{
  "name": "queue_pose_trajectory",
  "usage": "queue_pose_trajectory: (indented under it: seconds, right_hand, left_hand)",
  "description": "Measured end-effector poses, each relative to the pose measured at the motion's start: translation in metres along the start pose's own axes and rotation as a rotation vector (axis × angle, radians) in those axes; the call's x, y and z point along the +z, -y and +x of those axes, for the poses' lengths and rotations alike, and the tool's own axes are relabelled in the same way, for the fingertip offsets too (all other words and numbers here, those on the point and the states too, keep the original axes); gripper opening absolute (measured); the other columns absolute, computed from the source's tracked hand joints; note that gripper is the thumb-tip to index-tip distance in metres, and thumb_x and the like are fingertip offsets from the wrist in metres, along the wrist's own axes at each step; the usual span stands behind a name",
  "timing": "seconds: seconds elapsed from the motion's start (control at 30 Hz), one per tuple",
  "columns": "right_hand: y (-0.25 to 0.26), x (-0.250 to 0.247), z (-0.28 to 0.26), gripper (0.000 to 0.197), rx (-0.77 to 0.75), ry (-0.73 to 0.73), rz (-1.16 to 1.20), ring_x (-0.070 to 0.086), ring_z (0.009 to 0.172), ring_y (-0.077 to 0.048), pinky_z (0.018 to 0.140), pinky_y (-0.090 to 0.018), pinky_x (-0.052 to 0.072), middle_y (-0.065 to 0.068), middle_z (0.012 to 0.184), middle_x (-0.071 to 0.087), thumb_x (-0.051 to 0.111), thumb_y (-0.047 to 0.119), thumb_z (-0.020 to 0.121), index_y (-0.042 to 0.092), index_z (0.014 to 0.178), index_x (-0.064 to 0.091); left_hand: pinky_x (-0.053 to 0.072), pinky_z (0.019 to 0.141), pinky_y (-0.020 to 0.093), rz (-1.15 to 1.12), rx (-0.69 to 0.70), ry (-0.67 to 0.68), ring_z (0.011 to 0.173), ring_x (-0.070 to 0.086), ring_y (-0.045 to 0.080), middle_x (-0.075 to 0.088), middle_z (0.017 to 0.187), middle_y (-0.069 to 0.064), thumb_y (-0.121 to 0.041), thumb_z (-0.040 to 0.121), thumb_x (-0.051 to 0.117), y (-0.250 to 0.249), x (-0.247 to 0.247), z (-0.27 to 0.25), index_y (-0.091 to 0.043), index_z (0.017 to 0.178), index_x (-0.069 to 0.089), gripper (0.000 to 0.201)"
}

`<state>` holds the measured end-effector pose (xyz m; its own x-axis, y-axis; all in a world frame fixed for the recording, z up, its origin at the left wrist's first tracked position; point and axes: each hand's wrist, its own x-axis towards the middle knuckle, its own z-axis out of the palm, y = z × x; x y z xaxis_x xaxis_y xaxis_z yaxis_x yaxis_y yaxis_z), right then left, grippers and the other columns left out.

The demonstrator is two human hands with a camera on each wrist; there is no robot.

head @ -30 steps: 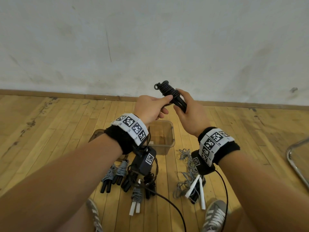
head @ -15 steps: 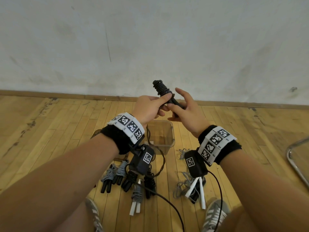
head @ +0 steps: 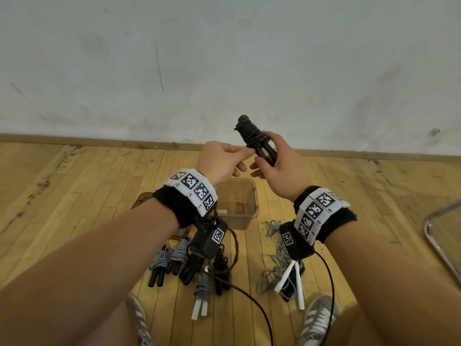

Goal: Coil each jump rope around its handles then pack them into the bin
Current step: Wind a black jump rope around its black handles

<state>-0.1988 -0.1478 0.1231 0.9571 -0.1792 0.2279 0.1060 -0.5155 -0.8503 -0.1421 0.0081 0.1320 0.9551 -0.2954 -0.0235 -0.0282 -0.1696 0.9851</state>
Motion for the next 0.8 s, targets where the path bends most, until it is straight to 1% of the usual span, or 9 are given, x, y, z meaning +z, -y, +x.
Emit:
queue_pose_trajectory:
  seconds: [0.13,0.23,0.33,0.37,0.43,0.53,0.63,0.73,0.8]
  right_hand:
    - [-0.004,0.0,0.002,0.055,-0.037,-0.044,-0.194,0.071,0.064,-0.011,0.062,-0.027,0.06,0.002,0.091,0.071,0.056,0.008,0.099,0.026,0.148,0.036]
    - [-0.004,0.003,0.002,0.057,-0.083,-0.049,-0.32,0.066,0.064,-0.015,0.059,-0.035,0.057,-0.001,0.088,0.068,0.056,0.01,0.098,0.028,0.148,0.034]
    - [-0.001,0.006,0.0,0.053,-0.131,-0.006,-0.315,0.058,0.061,-0.002,0.052,-0.016,0.039,0.006,0.083,0.062,0.052,0.015,0.102,0.024,0.151,0.032]
    - [0.001,0.007,-0.002,0.051,-0.138,0.014,-0.275,0.057,0.061,0.001,0.053,-0.015,0.037,0.011,0.082,0.059,0.047,0.019,0.105,0.024,0.152,0.031]
    - [0.001,0.01,-0.003,0.046,-0.157,0.05,-0.19,0.057,0.068,0.005,0.062,-0.023,0.046,0.017,0.084,0.055,0.036,0.024,0.109,0.028,0.155,0.029]
    - [0.002,0.012,-0.004,0.046,-0.192,0.074,-0.155,0.059,0.076,-0.008,0.074,-0.046,0.056,0.015,0.088,0.058,0.032,0.025,0.11,0.034,0.156,0.03]
    - [0.006,0.009,-0.004,0.051,-0.103,0.054,0.018,0.061,0.073,-0.023,0.074,-0.047,0.06,-0.004,0.083,0.061,0.043,0.025,0.108,0.04,0.155,0.029]
    - [0.008,0.004,-0.002,0.059,0.109,0.04,0.259,0.065,0.068,-0.02,0.073,-0.038,0.062,-0.01,0.09,0.068,0.054,0.029,0.104,0.036,0.155,0.026]
    - [0.011,0.003,-0.003,0.053,0.186,0.095,0.346,0.067,0.069,-0.023,0.071,-0.037,0.061,-0.008,0.09,0.071,0.054,0.03,0.105,0.029,0.153,0.033]
  left_hand:
    - [0.046,0.052,0.02,-0.067,-0.043,0.025,0.05,0.059,0.006,0.074,0.07,0.001,-0.031,0.093,0.073,-0.003,0.004,-0.002,-0.016,0.097,0.078,0.016]
    - [0.046,0.055,0.021,-0.173,-0.116,0.022,0.051,0.059,0.008,0.077,0.077,0.008,-0.04,0.093,0.071,-0.006,0.006,-0.001,-0.011,0.098,0.077,0.03]
    - [0.046,0.055,0.022,-0.244,-0.176,0.007,0.052,0.06,0.009,0.077,0.077,0.009,-0.055,0.09,0.069,-0.007,0.004,-0.001,-0.009,0.097,0.076,0.047]
    - [0.047,0.054,0.021,-0.245,-0.179,-0.003,0.053,0.061,0.009,0.077,0.077,0.009,-0.059,0.088,0.069,-0.007,0.002,-0.001,-0.009,0.096,0.076,0.052]
    - [0.048,0.054,0.02,-0.213,-0.17,-0.039,0.054,0.062,0.009,0.077,0.077,0.008,-0.063,0.085,0.07,-0.006,0.001,-0.001,-0.01,0.094,0.077,0.054]
    - [0.049,0.057,0.023,-0.179,-0.15,-0.079,0.056,0.063,0.009,0.077,0.074,0.006,-0.061,0.083,0.074,-0.004,0.0,-0.001,-0.012,0.091,0.077,0.051]
    - [0.048,0.058,0.022,-0.208,-0.125,-0.062,0.058,0.062,0.009,0.075,0.071,0.004,-0.055,0.085,0.075,-0.005,-0.001,-0.001,-0.012,0.091,0.077,0.043]
    - [0.047,0.058,0.021,-0.243,-0.105,-0.011,0.058,0.061,0.009,0.073,0.071,0.004,-0.049,0.09,0.072,-0.008,0.0,-0.001,-0.01,0.092,0.077,0.039]
    - [0.047,0.059,0.021,-0.255,-0.091,0.021,0.06,0.064,0.01,0.074,0.075,0.006,-0.047,0.093,0.069,-0.008,0.0,-0.002,-0.008,0.094,0.077,0.04]
